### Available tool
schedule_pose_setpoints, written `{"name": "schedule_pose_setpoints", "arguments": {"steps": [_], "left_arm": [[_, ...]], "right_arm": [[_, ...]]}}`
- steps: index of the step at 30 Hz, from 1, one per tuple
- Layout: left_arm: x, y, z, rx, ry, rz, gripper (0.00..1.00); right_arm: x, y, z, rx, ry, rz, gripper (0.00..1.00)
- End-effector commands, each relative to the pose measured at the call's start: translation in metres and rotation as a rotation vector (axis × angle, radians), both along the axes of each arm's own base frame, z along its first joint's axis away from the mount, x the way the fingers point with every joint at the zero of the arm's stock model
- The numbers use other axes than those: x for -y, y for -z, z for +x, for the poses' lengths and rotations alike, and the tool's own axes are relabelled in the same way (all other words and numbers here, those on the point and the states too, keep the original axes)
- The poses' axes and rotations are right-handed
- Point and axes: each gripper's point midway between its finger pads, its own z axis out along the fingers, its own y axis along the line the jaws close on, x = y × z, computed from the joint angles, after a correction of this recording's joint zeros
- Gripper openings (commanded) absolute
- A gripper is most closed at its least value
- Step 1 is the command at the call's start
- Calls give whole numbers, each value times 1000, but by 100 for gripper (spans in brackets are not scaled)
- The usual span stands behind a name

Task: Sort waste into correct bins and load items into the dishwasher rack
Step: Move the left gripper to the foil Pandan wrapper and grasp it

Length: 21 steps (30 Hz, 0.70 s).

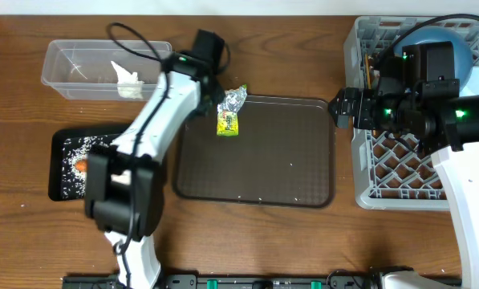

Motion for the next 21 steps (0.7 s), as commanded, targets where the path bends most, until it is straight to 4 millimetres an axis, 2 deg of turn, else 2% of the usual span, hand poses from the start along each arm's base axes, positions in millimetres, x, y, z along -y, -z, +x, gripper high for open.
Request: {"name": "schedule_pose_setpoints", "arguments": {"steps": [1, 3, 8, 13, 21], "left_arm": [[7, 46, -13, -107, 111, 17, 50], [9, 62, -9, -115, 152, 28, 50], [17, 78, 3, -91, 219, 17, 50], [30, 80, 9, -67, 288, -32, 50], [31, 80, 6, -79, 297, -40, 49]], "right_arm": [[-1, -6, -3, 18, -3, -2, 99], [-1, -6, -3, 18, -3, -2, 99], [-1, -6, -3, 18, -3, -2, 99], [-1, -6, -3, 18, -3, -2, 99], [-1, -6, -3, 18, -3, -2, 99]]}}
